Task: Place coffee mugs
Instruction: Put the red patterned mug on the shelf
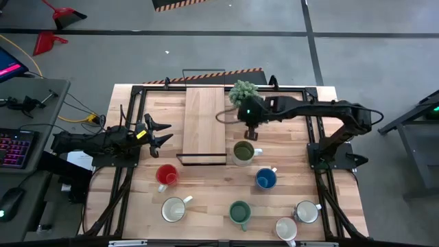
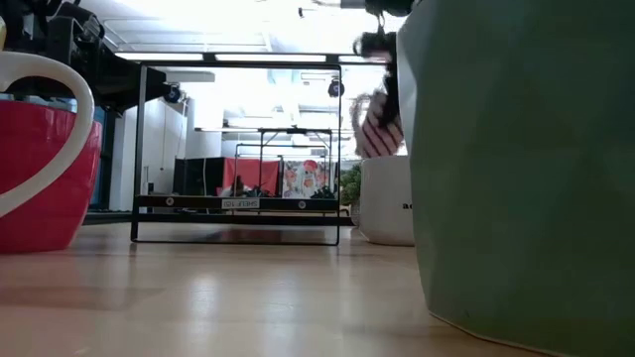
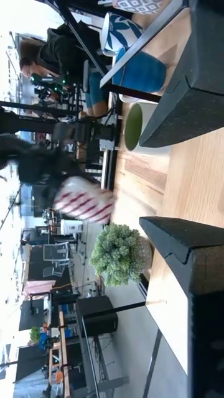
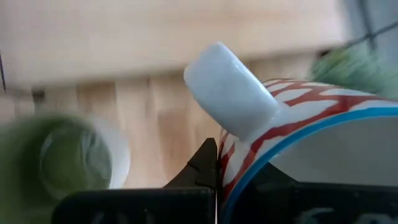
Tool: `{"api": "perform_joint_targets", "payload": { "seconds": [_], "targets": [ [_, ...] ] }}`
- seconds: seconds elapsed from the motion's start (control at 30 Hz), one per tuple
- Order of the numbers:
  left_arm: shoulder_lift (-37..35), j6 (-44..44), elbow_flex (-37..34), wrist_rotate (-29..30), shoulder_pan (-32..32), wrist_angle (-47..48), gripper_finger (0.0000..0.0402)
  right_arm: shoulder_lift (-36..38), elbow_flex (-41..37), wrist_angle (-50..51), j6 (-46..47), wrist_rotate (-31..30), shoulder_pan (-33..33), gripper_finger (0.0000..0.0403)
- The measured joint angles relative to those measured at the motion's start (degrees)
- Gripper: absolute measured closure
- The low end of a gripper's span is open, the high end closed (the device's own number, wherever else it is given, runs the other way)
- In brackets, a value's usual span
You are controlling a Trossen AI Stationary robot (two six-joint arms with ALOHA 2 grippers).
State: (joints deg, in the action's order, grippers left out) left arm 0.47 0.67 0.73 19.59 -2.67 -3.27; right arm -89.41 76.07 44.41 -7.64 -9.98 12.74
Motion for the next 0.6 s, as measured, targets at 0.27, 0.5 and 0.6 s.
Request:
{"api": "perform_joint_targets", "payload": {
  "seconds": [0.27, 0.5, 0.6],
  "targets": [
    [0.00, -0.06, 0.00, 0.00, 0.00, 0.02, 0.0218, -4.53, 18.27, -0.28, -0.29, -0.89, 3.75, 0.0402],
    [0.00, -0.62, -0.01, -1.71, 0.02, 0.19, 0.0218, -18.95, 41.55, 4.81, -4.75, 3.10, 6.74, 0.0402],
    [0.00, -1.10, 0.00, -2.60, 0.00, 0.31, 0.0218, -27.07, 53.75, 10.70, -6.25, 4.58, 7.33, 0.0402]
  ]
}}
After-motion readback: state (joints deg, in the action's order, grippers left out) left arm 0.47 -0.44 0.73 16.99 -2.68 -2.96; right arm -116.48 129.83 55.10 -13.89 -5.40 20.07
